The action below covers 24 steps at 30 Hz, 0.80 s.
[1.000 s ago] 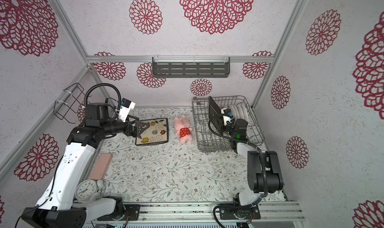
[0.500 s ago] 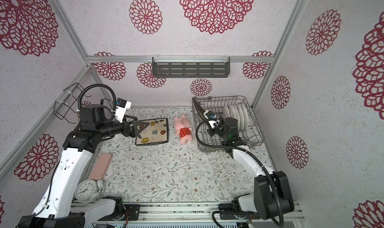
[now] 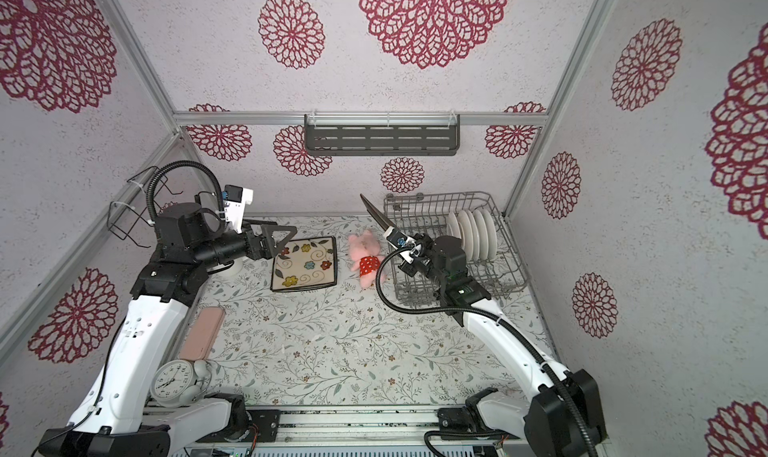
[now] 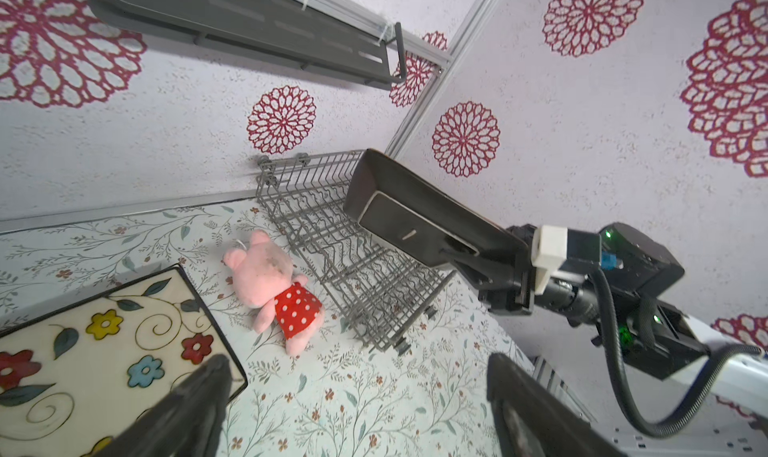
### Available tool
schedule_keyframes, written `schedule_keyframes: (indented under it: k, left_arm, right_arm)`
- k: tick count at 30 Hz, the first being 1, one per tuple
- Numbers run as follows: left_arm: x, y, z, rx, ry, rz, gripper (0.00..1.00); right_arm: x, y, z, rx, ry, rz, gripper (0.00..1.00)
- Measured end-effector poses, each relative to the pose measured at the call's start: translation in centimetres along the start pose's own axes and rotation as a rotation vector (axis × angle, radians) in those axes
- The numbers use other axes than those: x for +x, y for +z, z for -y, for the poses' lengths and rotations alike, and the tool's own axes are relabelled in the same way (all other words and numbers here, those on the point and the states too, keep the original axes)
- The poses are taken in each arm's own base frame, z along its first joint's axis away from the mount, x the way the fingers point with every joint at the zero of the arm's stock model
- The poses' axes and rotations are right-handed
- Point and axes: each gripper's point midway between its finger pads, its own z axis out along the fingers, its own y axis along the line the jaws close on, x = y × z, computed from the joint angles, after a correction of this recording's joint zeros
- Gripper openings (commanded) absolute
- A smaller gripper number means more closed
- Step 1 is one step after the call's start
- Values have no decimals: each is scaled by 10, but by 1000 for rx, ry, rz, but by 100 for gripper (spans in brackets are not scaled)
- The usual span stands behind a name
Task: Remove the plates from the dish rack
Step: 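Lift the dark square plate out of the rack toward the left gripper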
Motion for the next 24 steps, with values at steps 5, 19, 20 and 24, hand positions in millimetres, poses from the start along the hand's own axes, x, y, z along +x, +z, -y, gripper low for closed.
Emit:
schedule_keyframes:
  k: [5,19,20,24]
  left_arm:
    - [5,13,-15,-25,-117,13,97]
    - [6,26,-19,15,-280,25,97]
    - [6,26,-18,19,-286,23,97]
    - [8,28,-16,35,-302,17,97]
  right_arm:
    - [-15,3,-23,-25,-80,9,0]
    - [-54,27,-76,21,-354,70,0]
    - [-55,29,-79,28,-364,74,0]
    - [-64,36,-87,77,-393,96,0]
